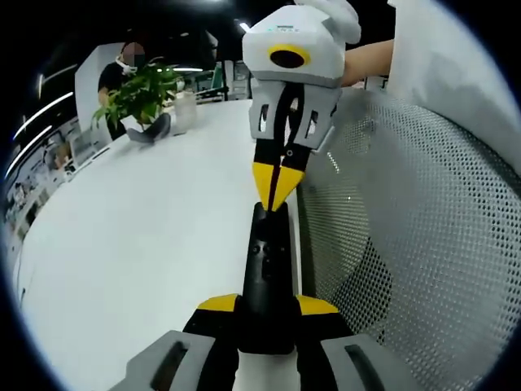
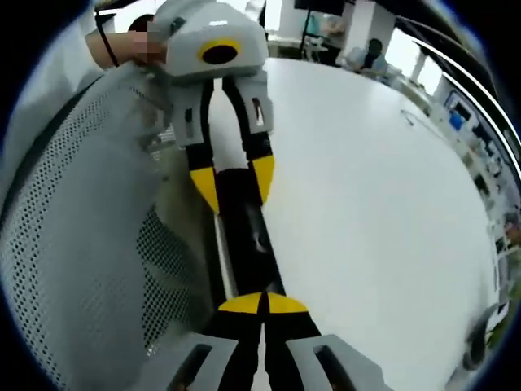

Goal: Press the specified remote control buttons in sequence, fully releasing each button before pressing the next.

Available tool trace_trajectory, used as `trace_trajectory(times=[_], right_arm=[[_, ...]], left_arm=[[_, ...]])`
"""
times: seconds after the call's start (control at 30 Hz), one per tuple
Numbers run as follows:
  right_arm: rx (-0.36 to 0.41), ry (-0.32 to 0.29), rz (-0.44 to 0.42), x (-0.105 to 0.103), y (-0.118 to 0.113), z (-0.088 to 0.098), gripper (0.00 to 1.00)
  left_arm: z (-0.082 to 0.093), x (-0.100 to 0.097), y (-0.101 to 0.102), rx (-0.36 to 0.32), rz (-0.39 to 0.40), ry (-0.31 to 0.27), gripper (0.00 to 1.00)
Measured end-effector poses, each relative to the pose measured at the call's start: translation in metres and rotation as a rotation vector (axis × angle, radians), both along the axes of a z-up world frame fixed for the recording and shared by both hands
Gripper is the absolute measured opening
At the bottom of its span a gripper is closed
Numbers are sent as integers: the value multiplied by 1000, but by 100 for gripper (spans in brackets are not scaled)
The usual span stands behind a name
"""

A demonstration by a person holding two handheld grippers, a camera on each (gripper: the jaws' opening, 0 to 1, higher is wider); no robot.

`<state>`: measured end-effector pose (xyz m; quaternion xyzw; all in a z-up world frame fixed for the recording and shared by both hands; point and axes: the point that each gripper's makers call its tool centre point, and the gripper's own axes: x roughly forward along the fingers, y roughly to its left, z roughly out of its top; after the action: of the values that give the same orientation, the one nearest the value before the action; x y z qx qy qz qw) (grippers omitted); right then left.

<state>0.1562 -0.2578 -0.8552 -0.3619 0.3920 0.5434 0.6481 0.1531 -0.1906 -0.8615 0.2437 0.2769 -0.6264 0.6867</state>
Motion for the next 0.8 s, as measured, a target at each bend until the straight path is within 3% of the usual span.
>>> trace_trajectory(times=[0.27, 0.53, 0.8], right_arm=[[-45, 13, 23, 1, 0, -1, 0], [25, 30, -75, 2, -1, 0, 0], [28, 20, -52, -2, 1, 3, 0]], left_arm=[[0, 0, 0, 1, 0, 0, 24], [0, 0, 1, 0, -1, -2, 24], [0, 0, 1, 0, -2, -2, 24]])
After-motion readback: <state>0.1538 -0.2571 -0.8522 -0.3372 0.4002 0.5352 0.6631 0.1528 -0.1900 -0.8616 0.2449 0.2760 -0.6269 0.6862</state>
